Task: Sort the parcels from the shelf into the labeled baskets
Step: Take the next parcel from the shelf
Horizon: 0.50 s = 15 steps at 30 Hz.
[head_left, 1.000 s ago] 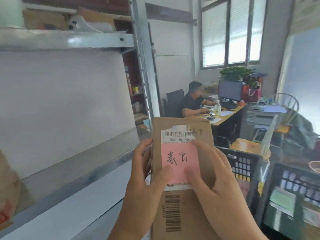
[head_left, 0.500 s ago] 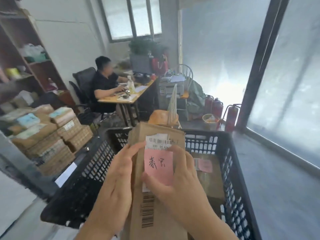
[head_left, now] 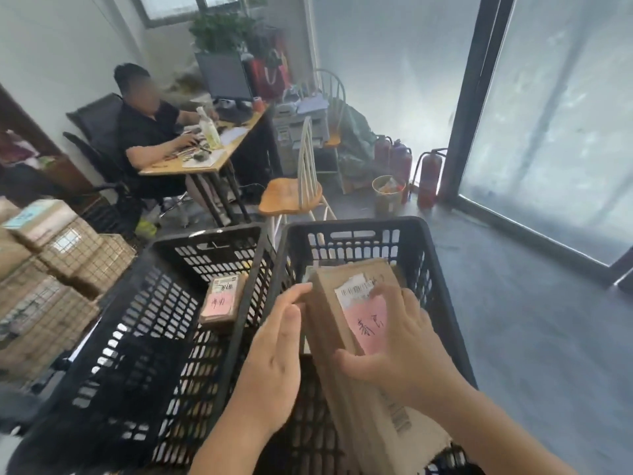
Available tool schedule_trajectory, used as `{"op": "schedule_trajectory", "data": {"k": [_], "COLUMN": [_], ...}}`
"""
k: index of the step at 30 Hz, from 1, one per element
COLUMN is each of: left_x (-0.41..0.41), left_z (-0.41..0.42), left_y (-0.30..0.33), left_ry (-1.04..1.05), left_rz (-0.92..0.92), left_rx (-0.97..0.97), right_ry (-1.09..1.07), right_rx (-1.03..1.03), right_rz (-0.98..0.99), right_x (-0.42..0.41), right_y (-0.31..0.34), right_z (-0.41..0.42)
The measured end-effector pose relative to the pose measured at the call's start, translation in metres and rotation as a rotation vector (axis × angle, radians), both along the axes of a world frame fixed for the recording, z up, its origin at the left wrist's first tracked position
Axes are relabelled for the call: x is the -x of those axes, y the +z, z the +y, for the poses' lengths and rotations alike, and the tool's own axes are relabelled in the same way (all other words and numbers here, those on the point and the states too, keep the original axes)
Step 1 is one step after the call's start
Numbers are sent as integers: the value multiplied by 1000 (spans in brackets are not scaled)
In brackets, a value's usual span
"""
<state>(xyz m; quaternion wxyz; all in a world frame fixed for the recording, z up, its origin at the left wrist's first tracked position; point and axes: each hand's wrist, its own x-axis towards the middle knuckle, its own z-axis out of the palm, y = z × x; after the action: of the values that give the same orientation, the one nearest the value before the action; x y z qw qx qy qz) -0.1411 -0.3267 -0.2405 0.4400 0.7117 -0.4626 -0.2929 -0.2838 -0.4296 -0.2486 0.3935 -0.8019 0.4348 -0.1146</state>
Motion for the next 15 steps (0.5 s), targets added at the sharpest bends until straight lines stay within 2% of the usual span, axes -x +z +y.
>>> {"op": "schedule_trajectory", "data": {"k": [1,2,5,8,11,13,15], "left_x": [-28,-47,-87,-126,-141,-144,-146], "left_z": [11,17,17,5,-7,-12,-13], "left_y": [4,-3,-34,-62,-78,-86,-90], "left_ry": [141,213,220,191,120,70,73], "left_rz": [-103,-119,-384,-557,-593,-603,-598], "left_rx": [29,8,-78,-162,-306,-329,-291], "right_ry": [54,117,247,361,497,596,702], "right_rx": [22,40,82,116,231,379,423], "right_rz": [32,58,68,60,173,293,397], "right_x": [3,6,6,-6,-17,-20,-23], "right_y": [-5,-11,-19,-17,-17,-23,-33], "right_z": [2,4,7,6,1,-4,-6]}}
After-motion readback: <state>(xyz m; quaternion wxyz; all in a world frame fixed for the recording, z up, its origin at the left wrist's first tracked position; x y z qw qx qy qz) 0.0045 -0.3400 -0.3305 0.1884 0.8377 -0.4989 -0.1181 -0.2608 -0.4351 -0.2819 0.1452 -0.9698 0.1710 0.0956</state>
